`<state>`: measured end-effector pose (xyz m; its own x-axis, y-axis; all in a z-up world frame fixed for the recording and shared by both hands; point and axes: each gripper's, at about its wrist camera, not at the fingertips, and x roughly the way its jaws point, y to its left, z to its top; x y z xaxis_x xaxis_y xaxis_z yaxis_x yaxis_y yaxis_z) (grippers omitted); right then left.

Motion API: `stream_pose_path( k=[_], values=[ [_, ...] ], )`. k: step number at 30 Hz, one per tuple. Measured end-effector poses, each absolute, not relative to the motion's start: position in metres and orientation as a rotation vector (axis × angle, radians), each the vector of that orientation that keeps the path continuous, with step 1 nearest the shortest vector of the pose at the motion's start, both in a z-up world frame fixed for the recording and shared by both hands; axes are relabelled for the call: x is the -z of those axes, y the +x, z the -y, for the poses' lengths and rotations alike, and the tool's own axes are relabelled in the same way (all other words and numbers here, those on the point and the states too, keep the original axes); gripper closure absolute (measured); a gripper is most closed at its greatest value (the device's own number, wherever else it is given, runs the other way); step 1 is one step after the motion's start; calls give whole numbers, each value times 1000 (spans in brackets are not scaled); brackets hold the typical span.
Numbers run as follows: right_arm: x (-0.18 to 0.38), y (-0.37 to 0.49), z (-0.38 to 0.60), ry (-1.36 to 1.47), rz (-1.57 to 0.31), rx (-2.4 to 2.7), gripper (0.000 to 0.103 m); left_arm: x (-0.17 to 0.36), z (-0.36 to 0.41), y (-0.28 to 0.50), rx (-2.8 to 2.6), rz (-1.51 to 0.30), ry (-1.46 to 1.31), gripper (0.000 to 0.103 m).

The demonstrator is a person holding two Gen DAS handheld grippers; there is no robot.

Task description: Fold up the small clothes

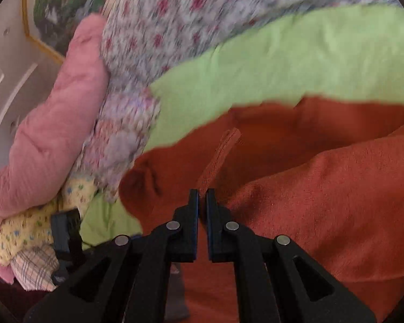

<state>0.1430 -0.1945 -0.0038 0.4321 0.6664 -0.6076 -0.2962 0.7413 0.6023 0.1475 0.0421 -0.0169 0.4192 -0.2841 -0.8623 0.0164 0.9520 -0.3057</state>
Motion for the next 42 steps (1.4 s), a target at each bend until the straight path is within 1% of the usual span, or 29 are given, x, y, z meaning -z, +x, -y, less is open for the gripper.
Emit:
stream_pose_path(
  k=[3,5,6,8,10,17,18,20,21,23,26,28,30,33,36,37,39,40,42],
  values=[
    [36,139,164,441,-1067,-653,93,19,-52,151,233,-1129,-326,19],
    [43,138,158,418,-1129,-641,69,24,-51,157,261,-1147,-349,19],
    [43,133,159,417,-1122,-647,65,27,-50,159,268,-1156,-359,19],
    [37,125,167,424,-1094,-650,52,33,-46,167,289,-1173,-392,19],
    [30,120,178,434,-1069,-641,51,39,-37,177,308,-1181,-406,19],
    [11,111,235,440,-1000,-512,51,60,-3,236,338,-1221,-475,20],
    [9,107,244,443,-990,-489,51,65,3,244,340,-1234,-474,25],
    [7,102,262,449,-971,-440,51,71,13,255,360,-1226,-469,52],
    [6,100,269,455,-963,-423,51,74,19,258,389,-1224,-463,99],
    [4,98,287,468,-947,-375,51,73,24,257,404,-1216,-452,98],
    [1,96,308,493,-915,-306,51,28,0,226,393,-1024,-449,99],
    [-2,96,318,502,-893,-269,51,12,-32,204,341,-955,-479,99],
    [-3,95,329,505,-878,-230,51,23,-58,190,286,-953,-514,99],
    [3,98,340,519,-882,-188,51,60,-78,186,244,-1061,-558,97],
    [7,105,345,512,-897,-149,51,76,-75,186,221,-1111,-539,89],
    [7,107,348,508,-895,-143,51,79,-72,188,218,-1115,-539,80],
    [9,113,352,481,-907,-112,50,88,-64,198,211,-1138,-540,68],
    [11,116,355,463,-914,-91,49,90,-61,202,211,-1140,-530,66],
    [17,127,360,407,-943,-30,45,87,-55,208,201,-1128,-481,67]
  ],
)
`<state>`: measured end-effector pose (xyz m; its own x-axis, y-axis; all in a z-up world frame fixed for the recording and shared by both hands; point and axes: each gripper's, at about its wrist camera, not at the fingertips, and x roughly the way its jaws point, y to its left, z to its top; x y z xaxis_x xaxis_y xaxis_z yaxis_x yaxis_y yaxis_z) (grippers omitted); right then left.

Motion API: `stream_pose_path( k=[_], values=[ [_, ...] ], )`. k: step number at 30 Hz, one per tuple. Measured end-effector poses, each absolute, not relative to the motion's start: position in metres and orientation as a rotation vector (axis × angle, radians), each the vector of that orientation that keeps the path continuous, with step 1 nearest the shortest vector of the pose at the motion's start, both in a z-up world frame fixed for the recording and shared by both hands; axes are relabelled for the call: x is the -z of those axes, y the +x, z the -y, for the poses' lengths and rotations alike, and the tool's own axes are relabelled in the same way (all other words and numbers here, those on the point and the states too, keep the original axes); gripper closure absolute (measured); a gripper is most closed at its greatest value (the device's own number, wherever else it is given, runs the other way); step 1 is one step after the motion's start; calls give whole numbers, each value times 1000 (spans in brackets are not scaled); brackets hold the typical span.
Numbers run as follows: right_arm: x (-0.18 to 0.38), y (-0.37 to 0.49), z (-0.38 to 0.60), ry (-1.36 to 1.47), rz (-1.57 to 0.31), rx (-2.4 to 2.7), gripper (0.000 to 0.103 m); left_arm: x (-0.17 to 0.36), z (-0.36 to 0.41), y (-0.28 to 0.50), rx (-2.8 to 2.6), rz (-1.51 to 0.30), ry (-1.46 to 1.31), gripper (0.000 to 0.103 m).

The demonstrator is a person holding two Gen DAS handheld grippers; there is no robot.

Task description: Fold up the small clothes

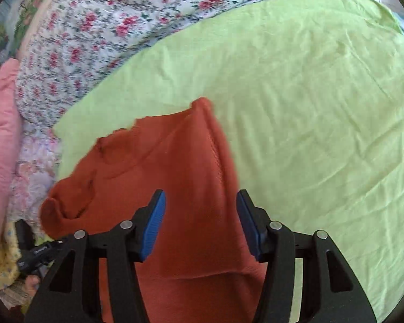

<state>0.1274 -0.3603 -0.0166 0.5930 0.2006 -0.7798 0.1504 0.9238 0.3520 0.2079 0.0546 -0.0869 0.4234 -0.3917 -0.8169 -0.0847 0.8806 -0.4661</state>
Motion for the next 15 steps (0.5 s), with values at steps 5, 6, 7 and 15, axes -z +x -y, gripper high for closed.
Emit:
stream_pose_path(
  k=[5,6,7,15],
  values=[
    [32,161,363,330,-1009,-13,44,69,-46,211,243,-1039,-394,98],
    [37,171,360,317,-1033,-27,44,59,-44,208,254,-998,-383,98],
    [41,176,357,302,-1051,-27,44,51,-44,204,252,-962,-374,98],
    [44,178,383,323,-1042,32,96,69,-39,202,136,-968,-263,98]
  ],
)
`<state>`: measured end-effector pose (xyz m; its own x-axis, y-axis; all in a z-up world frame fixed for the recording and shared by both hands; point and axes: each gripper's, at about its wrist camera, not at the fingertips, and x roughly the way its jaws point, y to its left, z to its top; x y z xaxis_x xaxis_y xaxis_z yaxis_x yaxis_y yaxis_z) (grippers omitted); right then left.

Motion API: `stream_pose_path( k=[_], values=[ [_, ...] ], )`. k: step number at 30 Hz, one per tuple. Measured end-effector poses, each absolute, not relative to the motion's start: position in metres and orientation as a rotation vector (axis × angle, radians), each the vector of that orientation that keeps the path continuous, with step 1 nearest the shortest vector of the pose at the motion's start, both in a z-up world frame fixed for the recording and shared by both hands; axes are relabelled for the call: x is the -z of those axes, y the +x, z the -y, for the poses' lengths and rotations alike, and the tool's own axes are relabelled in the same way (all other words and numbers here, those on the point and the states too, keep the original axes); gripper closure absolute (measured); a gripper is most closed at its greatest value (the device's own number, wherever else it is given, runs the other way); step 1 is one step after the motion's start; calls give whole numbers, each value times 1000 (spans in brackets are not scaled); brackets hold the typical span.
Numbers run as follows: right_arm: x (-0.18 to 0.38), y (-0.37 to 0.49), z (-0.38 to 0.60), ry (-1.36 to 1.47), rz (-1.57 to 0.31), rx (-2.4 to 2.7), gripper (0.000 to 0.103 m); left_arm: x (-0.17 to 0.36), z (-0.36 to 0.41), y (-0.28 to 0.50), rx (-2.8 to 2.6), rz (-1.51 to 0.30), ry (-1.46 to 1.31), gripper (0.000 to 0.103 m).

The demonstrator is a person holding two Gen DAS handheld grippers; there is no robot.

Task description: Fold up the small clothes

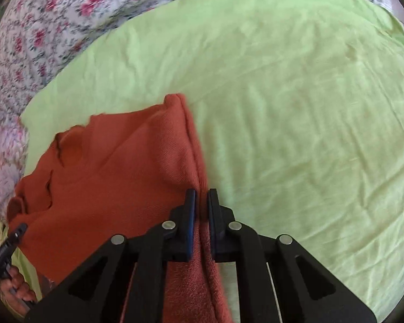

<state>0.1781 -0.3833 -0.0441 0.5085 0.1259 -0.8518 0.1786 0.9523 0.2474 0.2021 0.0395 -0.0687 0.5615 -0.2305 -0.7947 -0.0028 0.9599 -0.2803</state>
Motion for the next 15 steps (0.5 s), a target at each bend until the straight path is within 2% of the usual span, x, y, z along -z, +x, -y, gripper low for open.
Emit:
stream_pose_path(
  k=[1,3,6,12,14,15],
  values=[
    [48,179,388,303,-1055,82,103,75,-35,203,113,-981,-207,97],
    [51,179,403,339,-1053,119,103,78,-32,202,105,-993,-173,96],
    [33,172,407,365,-1018,92,103,70,-42,194,122,-1002,-212,88],
    [7,148,368,378,-976,-77,102,60,-57,179,89,-1025,-240,87],
    [10,140,349,385,-990,-114,96,56,-61,170,88,-1029,-243,85],
    [13,138,340,389,-998,-122,93,53,-63,167,90,-1028,-253,80]
  ],
)
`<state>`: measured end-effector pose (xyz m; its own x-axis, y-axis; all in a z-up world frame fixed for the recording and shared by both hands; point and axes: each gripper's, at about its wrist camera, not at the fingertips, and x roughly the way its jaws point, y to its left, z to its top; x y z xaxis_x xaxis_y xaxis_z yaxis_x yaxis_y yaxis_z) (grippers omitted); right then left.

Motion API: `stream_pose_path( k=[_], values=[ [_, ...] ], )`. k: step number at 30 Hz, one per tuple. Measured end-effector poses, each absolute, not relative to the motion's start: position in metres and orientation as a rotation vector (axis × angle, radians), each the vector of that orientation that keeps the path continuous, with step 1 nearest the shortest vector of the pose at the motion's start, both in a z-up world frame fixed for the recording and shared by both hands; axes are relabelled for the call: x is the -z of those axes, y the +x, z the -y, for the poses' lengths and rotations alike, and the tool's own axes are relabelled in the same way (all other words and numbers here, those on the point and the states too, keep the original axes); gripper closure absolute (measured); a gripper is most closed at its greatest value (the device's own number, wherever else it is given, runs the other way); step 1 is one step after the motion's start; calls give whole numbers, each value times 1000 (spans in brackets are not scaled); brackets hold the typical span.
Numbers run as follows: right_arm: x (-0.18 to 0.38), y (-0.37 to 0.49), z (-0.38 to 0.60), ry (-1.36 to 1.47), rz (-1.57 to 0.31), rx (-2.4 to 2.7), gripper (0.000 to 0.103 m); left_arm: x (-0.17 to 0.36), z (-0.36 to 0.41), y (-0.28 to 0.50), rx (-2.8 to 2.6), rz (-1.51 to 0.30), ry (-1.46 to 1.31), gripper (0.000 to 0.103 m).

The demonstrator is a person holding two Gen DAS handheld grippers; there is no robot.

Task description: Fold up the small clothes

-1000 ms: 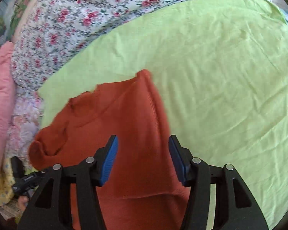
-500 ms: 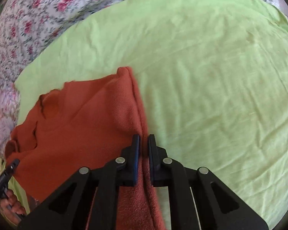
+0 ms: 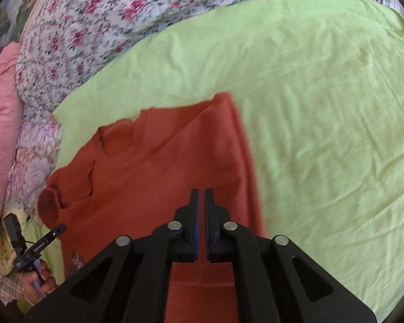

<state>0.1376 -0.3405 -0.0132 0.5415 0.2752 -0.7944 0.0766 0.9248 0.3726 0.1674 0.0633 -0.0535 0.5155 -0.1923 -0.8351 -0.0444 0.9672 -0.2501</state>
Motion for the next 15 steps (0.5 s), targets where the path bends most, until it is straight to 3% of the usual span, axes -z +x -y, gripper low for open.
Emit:
stream_pose_path(
  k=[1,2,3,9,15],
  values=[
    [16,133,333,390,-1007,-139,79,50,-66,165,92,-1024,-268,74],
    [18,128,326,386,-1012,-154,57,45,-69,163,89,-1016,-278,71],
    [20,124,320,383,-1012,-165,51,39,-73,161,79,-1001,-286,66],
    [30,110,296,398,-1034,-236,49,13,-73,167,95,-954,-282,62],
    [29,103,278,391,-1030,-292,49,3,-15,216,209,-993,-225,36]
  ],
)
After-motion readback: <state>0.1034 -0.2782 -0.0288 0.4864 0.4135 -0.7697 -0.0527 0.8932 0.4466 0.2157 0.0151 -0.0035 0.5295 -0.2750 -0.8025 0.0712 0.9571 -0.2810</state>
